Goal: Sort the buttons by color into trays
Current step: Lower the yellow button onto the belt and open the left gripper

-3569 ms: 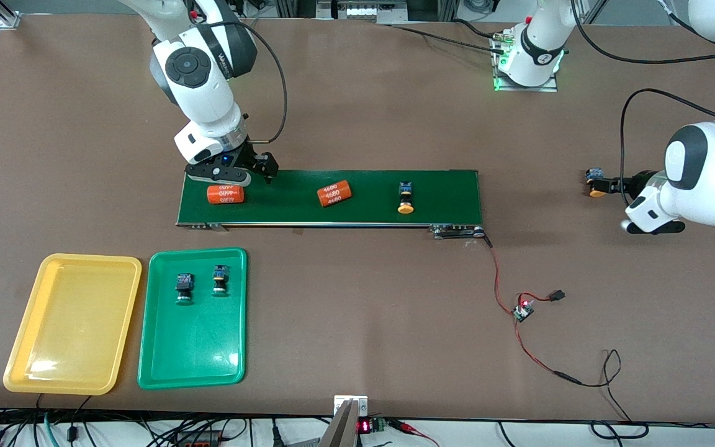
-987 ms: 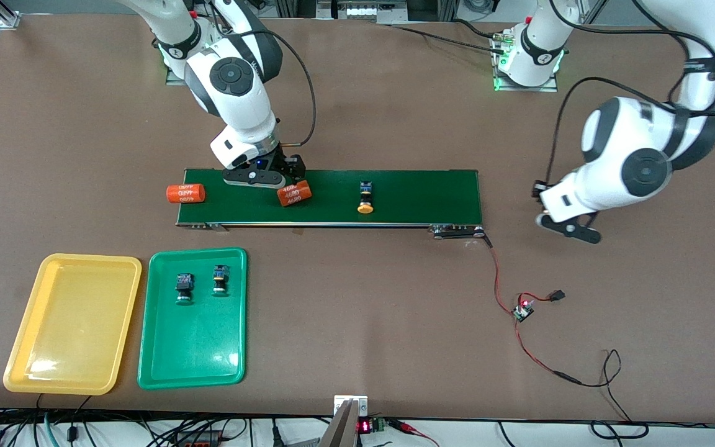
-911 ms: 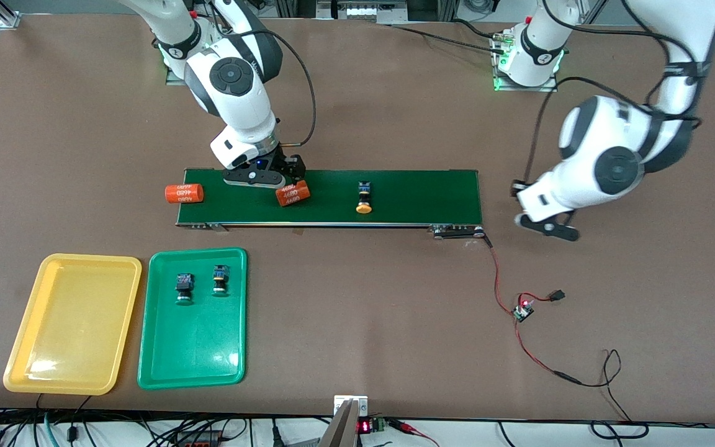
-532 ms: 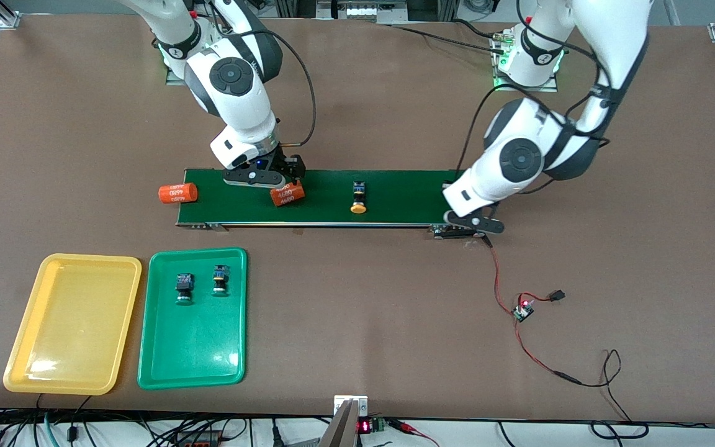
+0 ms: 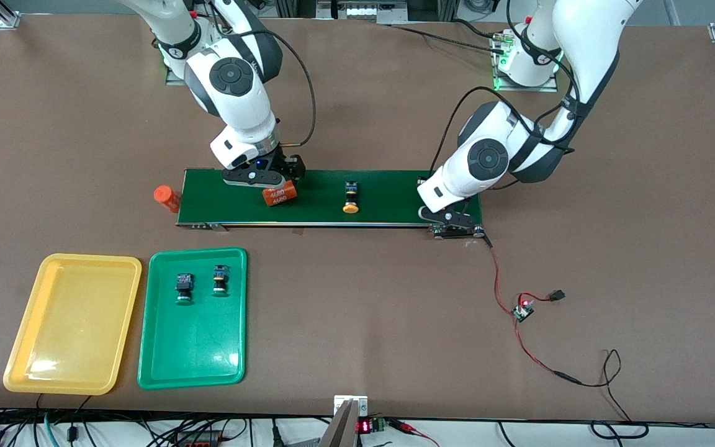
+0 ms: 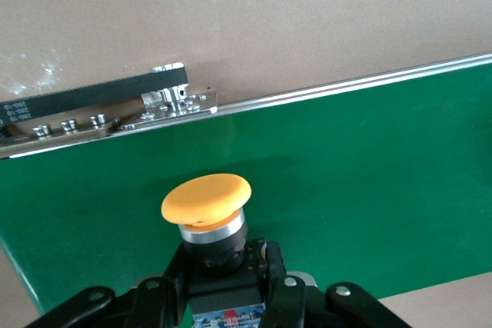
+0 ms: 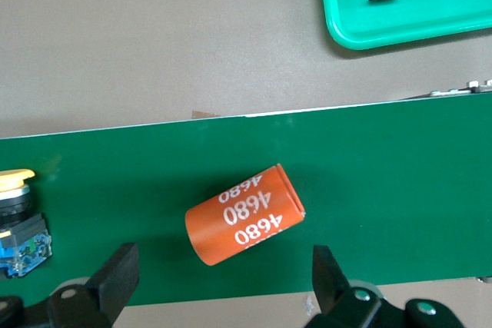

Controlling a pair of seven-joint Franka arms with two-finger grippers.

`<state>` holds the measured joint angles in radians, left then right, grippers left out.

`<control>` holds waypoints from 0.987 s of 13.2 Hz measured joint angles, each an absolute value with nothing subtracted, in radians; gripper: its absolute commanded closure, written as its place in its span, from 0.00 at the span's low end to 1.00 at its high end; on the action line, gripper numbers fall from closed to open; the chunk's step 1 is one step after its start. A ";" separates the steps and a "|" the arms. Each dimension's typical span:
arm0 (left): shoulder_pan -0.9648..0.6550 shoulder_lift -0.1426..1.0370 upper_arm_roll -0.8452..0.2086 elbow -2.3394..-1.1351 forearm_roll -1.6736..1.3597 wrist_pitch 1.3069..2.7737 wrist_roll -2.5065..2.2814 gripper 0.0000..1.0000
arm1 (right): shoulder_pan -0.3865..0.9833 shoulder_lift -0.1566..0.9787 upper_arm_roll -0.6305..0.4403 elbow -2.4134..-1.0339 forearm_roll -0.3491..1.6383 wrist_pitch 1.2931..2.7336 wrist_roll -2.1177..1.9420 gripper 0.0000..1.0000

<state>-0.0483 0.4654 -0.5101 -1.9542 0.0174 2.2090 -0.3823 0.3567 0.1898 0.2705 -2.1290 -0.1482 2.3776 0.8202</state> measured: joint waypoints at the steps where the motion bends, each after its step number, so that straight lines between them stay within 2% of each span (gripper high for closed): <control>1: -0.048 0.470 -0.510 -1.954 0.017 2.209 -0.383 0.00 | 0.357 0.190 0.270 -2.129 -0.148 2.378 0.820 0.00; 8: -0.044 0.452 -0.510 -1.934 0.017 2.202 -0.398 0.00 | 0.357 0.190 0.270 -2.129 -0.148 2.378 0.820 0.00; 13: 0.018 0.263 -0.473 -1.869 0.017 1.999 -0.398 0.00 | 0.383 0.205 0.272 -2.077 -0.148 2.369 0.838 0.00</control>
